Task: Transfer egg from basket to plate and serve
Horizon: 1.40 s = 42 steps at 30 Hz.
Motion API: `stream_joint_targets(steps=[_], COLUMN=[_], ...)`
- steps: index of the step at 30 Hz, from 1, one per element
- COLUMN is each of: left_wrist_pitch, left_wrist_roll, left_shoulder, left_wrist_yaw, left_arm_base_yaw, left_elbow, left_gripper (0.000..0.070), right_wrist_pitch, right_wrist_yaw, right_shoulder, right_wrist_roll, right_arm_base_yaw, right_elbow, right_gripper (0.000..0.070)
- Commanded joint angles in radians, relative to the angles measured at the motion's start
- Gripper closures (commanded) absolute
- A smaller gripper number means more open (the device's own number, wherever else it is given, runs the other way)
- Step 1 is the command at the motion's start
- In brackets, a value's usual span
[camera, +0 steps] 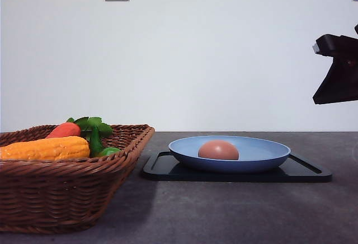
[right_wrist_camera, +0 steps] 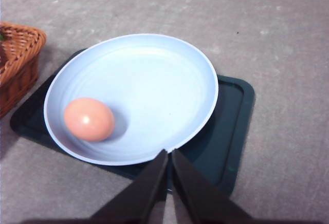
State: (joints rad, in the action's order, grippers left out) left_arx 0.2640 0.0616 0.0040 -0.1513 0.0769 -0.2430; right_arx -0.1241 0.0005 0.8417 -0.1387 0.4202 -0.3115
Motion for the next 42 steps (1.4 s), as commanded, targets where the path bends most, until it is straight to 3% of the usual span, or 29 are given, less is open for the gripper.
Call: stream_joint_targets(steps=[1, 13, 20, 42], left_wrist_pitch=[-0.013, -0.021, -0.021, -0.022], left_wrist_roll=[-0.003, 0.037, 0.060, 0.063], left_shoulder=[-0.001, -0.001, -0.001, -0.001], left_wrist_yaw=[0.003, 0.006, 0.057, 0.056], left_arm_base_yaw=[-0.019, -0.079, -0.079, -0.079], left_elbow=[0.037, 0.196, 0.217, 0.216], left_gripper=[0.0700, 0.0700, 0.0700, 0.0700], right_wrist_pitch=[-0.010, -0.011, -0.011, -0.010], right_wrist_yaw=[0.001, 0.001, 0.000, 0.001], right_shoulder=[0.006, 0.006, 0.006, 0.006], right_wrist_roll=[-0.011, -0.011, -0.011, -0.011], right_arm_base_yaw=[0.007, 0.008, 0.008, 0.008], right_elbow=[-0.008, -0.008, -0.008, -0.008], right_gripper=[0.0700, 0.0700, 0.0700, 0.0700])
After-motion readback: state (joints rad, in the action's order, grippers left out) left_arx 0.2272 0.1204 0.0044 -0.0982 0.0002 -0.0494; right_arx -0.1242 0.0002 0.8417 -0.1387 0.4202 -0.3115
